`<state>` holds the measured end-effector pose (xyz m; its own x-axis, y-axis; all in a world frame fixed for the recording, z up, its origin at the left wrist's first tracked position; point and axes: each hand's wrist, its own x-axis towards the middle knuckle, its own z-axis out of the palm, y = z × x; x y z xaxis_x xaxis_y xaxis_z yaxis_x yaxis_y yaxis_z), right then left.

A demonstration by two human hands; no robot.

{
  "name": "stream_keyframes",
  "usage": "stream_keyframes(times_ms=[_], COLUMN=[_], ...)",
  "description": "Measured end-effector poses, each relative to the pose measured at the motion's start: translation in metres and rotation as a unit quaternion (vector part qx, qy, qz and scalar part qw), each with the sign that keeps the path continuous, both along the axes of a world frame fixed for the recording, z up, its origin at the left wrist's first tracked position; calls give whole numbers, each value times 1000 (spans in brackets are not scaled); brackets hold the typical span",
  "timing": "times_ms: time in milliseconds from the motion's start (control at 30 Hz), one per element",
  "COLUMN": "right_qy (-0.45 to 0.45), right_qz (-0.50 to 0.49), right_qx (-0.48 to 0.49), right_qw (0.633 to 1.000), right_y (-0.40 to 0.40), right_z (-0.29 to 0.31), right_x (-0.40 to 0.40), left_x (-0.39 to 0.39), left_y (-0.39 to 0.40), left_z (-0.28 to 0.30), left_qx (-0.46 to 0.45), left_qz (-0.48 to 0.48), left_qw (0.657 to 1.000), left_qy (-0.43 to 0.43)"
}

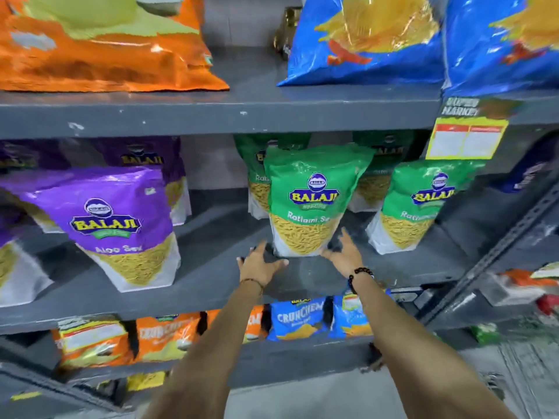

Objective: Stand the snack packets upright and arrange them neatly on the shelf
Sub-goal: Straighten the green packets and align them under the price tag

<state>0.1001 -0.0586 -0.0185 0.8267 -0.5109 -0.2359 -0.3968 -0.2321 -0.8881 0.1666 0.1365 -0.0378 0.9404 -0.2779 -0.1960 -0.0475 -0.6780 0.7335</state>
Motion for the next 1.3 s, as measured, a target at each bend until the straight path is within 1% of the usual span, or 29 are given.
stream_keyframes(times_ms=[133,200,300,367,500,733,833,967,1067,1300], right_qy=[-2,-13,-27,-29,-40,-52,-57,-48,-39,-12], right_qz=[60,74,116,129,121,101,100,107,113,124], right_qx=[0,2,-6,-16,-17,-3,-2,-5,-2,-26], right_qw=[998,997,993,991,992,994,993,993,993,992], right_y=[-8,-4,6,13,26,30,31,31,30,30], right_z=[-7,-6,-2,-1,0,-2,-1,-1,0,0], right_x=[9,10,13,15,14,-3,-8,-11,-11,-7], left_x=[3,3,3,3,-1,-15,-20,-24,-25,-25], left_y=[-13,-15,-7,4,21,28,29,31,30,32], left_z=[6,7,8,6,4,5,6,9,11,14], left_qx=[5,-11,-66,-72,-100,-78,-85,-85,-84,-80], left_qz=[4,17,50,72,80,72,73,66,63,64], left_qw=[1000,1000,997,995,992,994,993,994,994,995], left_qy=[13,9,5,0,5,-17,-18,-20,-5,-3])
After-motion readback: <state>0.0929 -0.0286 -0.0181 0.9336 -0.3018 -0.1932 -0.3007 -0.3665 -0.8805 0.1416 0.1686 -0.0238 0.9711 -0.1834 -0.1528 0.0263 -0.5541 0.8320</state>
